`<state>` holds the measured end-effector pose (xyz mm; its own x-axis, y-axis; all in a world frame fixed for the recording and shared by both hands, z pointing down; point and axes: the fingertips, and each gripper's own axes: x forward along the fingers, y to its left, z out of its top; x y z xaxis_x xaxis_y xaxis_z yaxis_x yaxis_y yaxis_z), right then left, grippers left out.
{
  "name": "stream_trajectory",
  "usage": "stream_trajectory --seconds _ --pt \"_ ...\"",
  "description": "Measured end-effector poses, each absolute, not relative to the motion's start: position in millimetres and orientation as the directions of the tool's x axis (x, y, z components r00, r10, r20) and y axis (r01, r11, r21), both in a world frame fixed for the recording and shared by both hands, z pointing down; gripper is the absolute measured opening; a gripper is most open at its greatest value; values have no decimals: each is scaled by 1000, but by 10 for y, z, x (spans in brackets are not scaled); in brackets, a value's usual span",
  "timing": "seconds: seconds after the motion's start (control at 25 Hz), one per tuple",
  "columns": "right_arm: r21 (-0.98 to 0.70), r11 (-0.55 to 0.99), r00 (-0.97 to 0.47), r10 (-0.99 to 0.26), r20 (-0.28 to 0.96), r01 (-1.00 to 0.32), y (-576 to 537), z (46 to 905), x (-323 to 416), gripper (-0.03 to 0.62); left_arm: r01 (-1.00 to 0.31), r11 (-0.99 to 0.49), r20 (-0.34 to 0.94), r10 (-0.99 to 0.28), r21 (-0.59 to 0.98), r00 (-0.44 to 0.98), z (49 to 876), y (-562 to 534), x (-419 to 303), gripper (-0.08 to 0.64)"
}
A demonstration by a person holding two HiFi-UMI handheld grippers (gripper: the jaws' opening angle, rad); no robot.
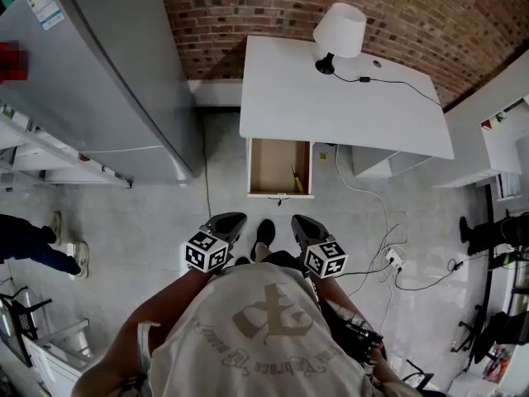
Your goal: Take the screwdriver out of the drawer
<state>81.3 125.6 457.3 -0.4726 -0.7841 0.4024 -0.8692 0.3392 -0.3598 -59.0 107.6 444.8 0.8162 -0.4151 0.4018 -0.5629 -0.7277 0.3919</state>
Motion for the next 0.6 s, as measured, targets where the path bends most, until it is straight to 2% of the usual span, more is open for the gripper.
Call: stream_trajectory --seconds 0.6 --pt "-394 314 -475 -767 431 -864 431 4734 1247 7 -552 -743 439 -381 378 814 4438 272 -131 17"
